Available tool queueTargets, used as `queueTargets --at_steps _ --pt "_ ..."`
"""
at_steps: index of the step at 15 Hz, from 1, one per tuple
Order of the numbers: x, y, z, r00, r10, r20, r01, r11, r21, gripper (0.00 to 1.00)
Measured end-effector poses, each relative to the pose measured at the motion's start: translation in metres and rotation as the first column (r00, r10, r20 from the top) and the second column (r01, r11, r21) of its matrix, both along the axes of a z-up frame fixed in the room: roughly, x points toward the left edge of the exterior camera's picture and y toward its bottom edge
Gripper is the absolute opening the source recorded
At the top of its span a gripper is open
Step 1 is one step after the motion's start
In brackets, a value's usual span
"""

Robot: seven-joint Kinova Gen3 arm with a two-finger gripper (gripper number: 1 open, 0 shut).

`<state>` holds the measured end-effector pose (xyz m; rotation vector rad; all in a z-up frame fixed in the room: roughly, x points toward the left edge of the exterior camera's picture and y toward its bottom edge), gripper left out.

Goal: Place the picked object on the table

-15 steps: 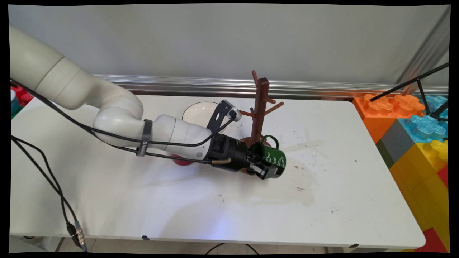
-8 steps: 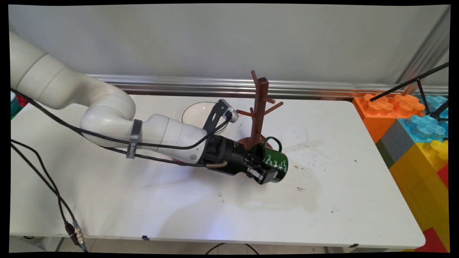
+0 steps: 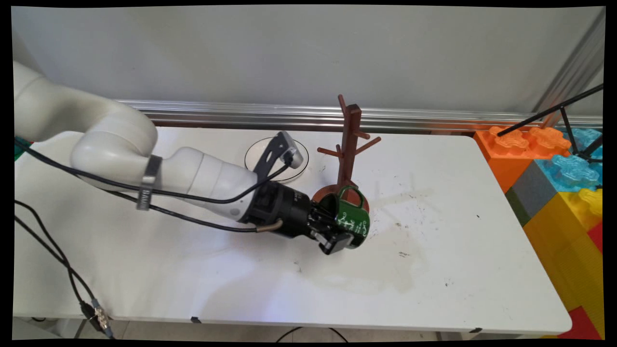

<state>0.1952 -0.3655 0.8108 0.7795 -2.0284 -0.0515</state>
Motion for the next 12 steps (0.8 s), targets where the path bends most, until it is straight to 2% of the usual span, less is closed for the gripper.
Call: queueTargets --at_steps 12 --pt "0.037 0.011 0.049 0.992 -0.035 0.124 0.041 0.998 -0.046 0.00"
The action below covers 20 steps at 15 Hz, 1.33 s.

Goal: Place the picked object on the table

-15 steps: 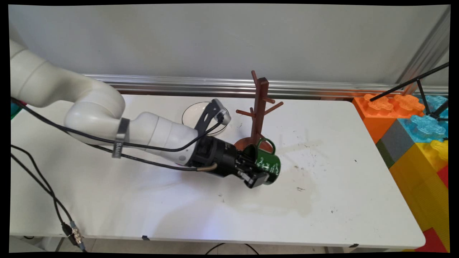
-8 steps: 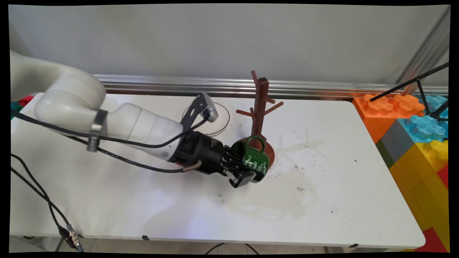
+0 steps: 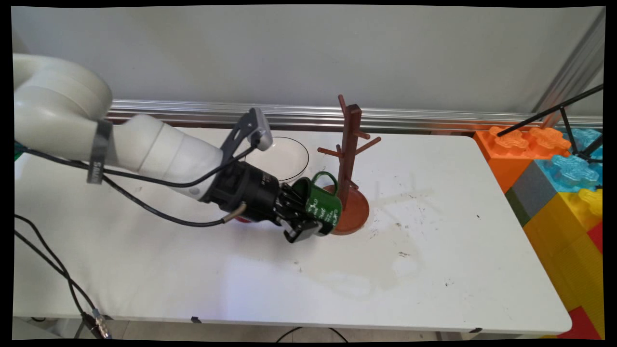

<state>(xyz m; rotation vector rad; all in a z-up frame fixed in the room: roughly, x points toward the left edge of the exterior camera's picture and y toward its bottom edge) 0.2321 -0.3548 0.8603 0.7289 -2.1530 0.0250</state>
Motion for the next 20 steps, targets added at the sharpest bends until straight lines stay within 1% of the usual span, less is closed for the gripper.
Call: queueTargets --at_steps 3,6,8,10,12,13,14,15,17,18,20 --pt "0.009 -0.002 0.011 0.999 -0.015 0.045 0.016 1.000 -0.009 0.00" --pt "0.020 -0.008 0.021 0.993 -0.035 0.115 0.036 0.999 -0.012 0.00" --pt "0.026 -0.011 0.025 0.985 -0.052 0.167 0.054 0.999 -0.006 0.00" --pt "0.032 -0.013 0.025 0.970 -0.078 0.229 0.079 0.997 0.005 0.00" --pt "0.037 -0.014 0.022 0.949 -0.109 0.295 0.108 0.994 0.021 0.00" --pt "0.039 -0.014 0.019 0.933 -0.130 0.334 0.127 0.991 0.032 0.00" --pt "0.041 -0.013 0.017 0.917 -0.149 0.369 0.144 0.989 0.041 0.00" --pt "0.042 -0.013 0.013 0.895 -0.173 0.411 0.165 0.985 0.054 0.00" --pt "0.042 -0.012 0.007 0.862 -0.205 0.464 0.195 0.978 0.070 0.00" --pt "0.040 -0.012 0.002 0.841 -0.222 0.494 0.211 0.974 0.079 0.00" --pt "0.038 -0.012 -0.005 0.812 -0.245 0.530 0.235 0.968 0.088 0.00"
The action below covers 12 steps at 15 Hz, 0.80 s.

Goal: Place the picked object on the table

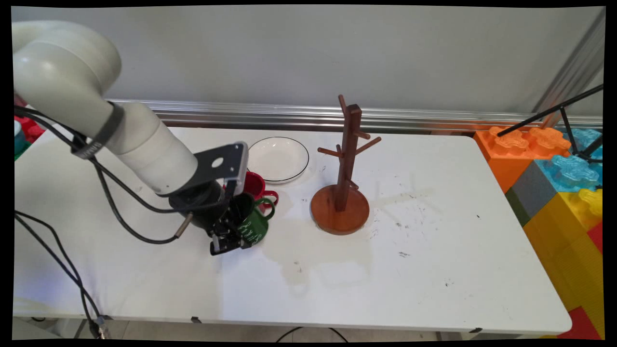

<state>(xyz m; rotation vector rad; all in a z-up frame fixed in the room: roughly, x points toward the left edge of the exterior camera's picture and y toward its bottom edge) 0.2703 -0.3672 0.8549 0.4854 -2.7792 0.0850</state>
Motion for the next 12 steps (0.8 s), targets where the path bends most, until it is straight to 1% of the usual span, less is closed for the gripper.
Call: queueTargets --at_steps 4,12 --pt "-0.005 -0.002 -0.014 0.998 -0.039 0.051 0.039 0.999 -0.005 0.00" --pt "-0.018 -0.005 -0.042 0.990 -0.093 0.109 0.095 0.995 -0.012 0.00"
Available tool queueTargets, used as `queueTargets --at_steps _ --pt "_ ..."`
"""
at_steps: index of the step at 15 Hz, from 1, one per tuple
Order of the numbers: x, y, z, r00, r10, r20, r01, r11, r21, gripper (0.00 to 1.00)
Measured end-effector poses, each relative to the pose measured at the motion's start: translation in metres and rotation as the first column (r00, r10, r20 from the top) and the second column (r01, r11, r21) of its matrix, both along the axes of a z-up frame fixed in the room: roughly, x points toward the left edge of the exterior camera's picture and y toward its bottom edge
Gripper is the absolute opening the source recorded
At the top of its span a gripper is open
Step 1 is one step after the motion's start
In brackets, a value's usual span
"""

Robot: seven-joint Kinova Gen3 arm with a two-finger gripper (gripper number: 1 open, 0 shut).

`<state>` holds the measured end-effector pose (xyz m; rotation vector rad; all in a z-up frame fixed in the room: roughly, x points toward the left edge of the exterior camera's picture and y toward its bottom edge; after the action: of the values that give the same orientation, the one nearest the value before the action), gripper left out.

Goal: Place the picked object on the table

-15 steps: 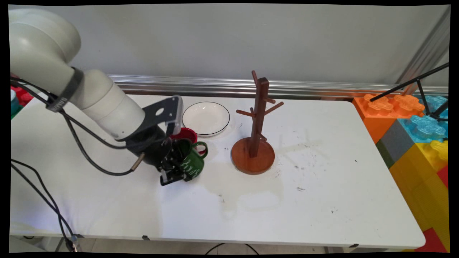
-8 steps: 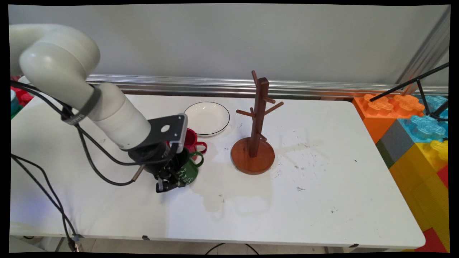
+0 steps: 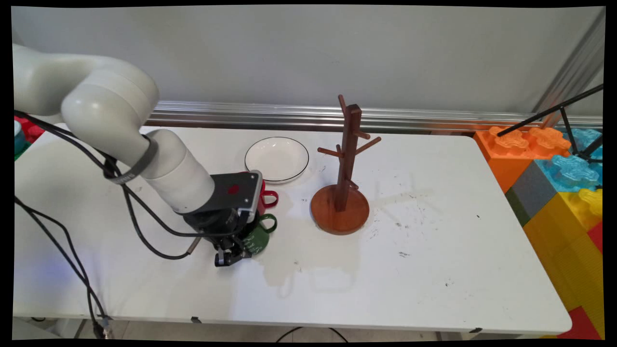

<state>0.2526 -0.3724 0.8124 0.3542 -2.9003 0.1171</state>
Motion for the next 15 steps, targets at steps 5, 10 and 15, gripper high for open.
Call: queueTargets --at_steps 5,10,15 --pt "-0.007 -0.002 -0.012 1.000 -0.014 0.010 0.014 1.000 -0.006 0.00" --pt "-0.012 -0.003 -0.021 1.000 -0.018 0.011 0.018 1.000 -0.007 0.00" --pt "-0.014 -0.004 -0.027 1.000 -0.012 0.009 0.012 1.000 -0.010 1.00"
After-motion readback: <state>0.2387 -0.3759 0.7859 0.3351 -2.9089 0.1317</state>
